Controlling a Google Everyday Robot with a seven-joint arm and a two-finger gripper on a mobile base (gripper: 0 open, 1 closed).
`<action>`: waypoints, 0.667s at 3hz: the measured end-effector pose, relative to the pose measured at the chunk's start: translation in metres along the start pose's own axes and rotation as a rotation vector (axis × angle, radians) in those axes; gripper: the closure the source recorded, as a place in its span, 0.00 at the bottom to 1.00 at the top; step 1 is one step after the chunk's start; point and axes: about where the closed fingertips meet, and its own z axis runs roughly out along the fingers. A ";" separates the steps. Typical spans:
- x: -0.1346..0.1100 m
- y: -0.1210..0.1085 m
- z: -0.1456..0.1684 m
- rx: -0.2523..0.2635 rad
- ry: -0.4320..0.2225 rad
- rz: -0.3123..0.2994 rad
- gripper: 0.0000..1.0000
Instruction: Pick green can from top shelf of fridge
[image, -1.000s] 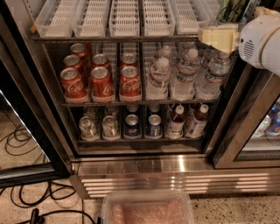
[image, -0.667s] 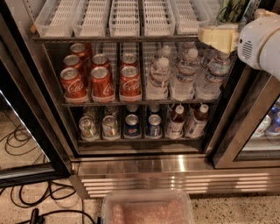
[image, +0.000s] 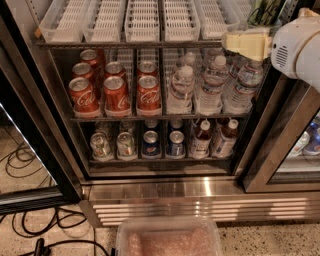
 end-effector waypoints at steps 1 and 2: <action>0.000 0.001 0.005 0.019 -0.020 0.025 0.18; -0.003 0.001 0.016 0.049 -0.060 0.049 0.19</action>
Offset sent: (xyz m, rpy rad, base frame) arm 0.0258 -0.0006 -0.0085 0.1017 -0.1123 -0.0708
